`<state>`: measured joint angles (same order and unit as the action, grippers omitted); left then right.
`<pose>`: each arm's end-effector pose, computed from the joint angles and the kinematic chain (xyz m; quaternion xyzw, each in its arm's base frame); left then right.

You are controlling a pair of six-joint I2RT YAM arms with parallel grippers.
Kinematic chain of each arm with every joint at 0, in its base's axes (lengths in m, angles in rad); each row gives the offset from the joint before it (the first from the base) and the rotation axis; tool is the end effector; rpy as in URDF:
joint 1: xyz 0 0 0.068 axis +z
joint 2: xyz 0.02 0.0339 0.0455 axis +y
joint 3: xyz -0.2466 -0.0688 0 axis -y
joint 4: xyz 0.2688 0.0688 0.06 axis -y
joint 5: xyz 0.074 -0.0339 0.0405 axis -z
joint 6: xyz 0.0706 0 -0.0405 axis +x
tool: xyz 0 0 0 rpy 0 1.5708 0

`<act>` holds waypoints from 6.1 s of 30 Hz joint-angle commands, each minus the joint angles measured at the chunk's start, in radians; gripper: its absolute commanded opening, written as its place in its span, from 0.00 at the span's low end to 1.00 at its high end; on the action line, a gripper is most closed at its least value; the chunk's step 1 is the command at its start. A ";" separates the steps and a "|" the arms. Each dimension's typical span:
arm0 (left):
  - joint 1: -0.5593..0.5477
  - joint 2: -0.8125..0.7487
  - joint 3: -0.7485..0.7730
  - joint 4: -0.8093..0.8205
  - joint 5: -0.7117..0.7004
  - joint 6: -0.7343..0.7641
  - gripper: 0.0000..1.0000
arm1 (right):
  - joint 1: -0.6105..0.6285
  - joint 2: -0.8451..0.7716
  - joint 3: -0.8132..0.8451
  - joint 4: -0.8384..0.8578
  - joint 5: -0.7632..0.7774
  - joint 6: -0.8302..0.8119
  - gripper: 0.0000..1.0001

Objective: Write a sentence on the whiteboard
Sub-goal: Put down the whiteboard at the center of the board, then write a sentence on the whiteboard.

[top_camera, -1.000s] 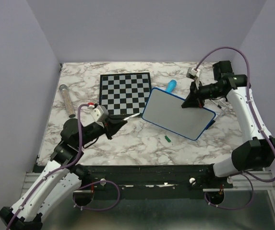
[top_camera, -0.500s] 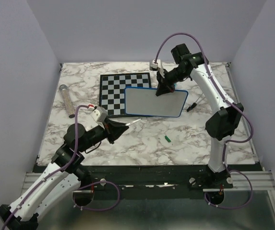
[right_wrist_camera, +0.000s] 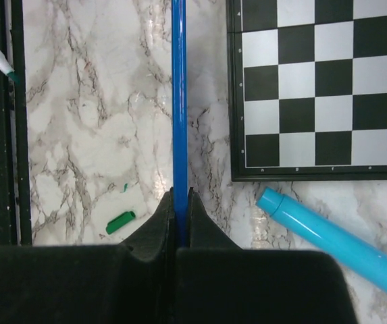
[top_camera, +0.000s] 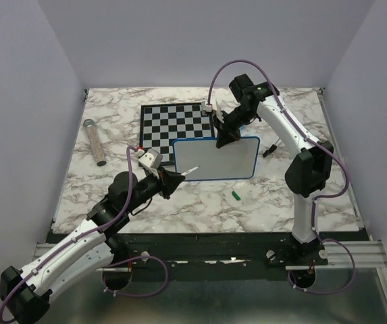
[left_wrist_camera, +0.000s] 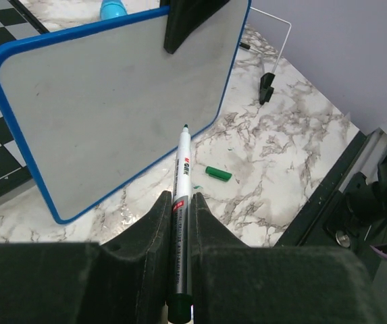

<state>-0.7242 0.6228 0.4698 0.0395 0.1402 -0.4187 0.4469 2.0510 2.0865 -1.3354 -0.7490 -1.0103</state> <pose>0.1713 -0.1647 0.2594 0.1593 0.7285 -0.4032 0.5304 0.3707 0.2309 0.2806 -0.6509 0.6551 0.3132 0.2215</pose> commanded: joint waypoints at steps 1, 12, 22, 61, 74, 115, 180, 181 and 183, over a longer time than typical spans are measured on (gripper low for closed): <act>-0.006 -0.009 -0.037 0.077 -0.074 -0.031 0.00 | 0.013 -0.014 -0.069 -0.137 -0.012 -0.017 0.01; -0.006 -0.014 -0.115 0.233 -0.059 -0.019 0.00 | 0.013 -0.048 -0.138 -0.084 -0.029 -0.013 0.01; -0.006 -0.064 -0.160 0.275 -0.057 -0.041 0.00 | 0.013 -0.091 -0.175 -0.061 0.010 -0.031 0.01; 0.000 -0.135 -0.283 0.390 -0.211 -0.006 0.00 | 0.007 -0.107 -0.229 -0.021 -0.038 -0.031 0.00; 0.022 -0.103 -0.295 0.388 -0.192 0.020 0.00 | 0.006 -0.109 -0.232 -0.016 -0.033 -0.030 0.00; 0.092 -0.063 -0.298 0.372 -0.169 -0.043 0.00 | 0.006 -0.104 -0.230 -0.025 -0.041 -0.036 0.01; 0.091 -0.023 -0.229 0.336 -0.080 -0.141 0.00 | 0.006 -0.104 -0.229 -0.036 -0.050 -0.045 0.01; 0.091 -0.021 -0.232 0.336 -0.080 -0.144 0.00 | 0.007 -0.104 -0.229 -0.035 -0.050 -0.045 0.01; 0.091 -0.015 -0.234 0.335 -0.076 -0.146 0.00 | 0.006 -0.103 -0.229 -0.036 -0.050 -0.045 0.01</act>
<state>-0.6369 0.6060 0.2287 0.3687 0.0418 -0.5686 0.4480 1.9537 1.8778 -1.3231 -0.8017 -1.0233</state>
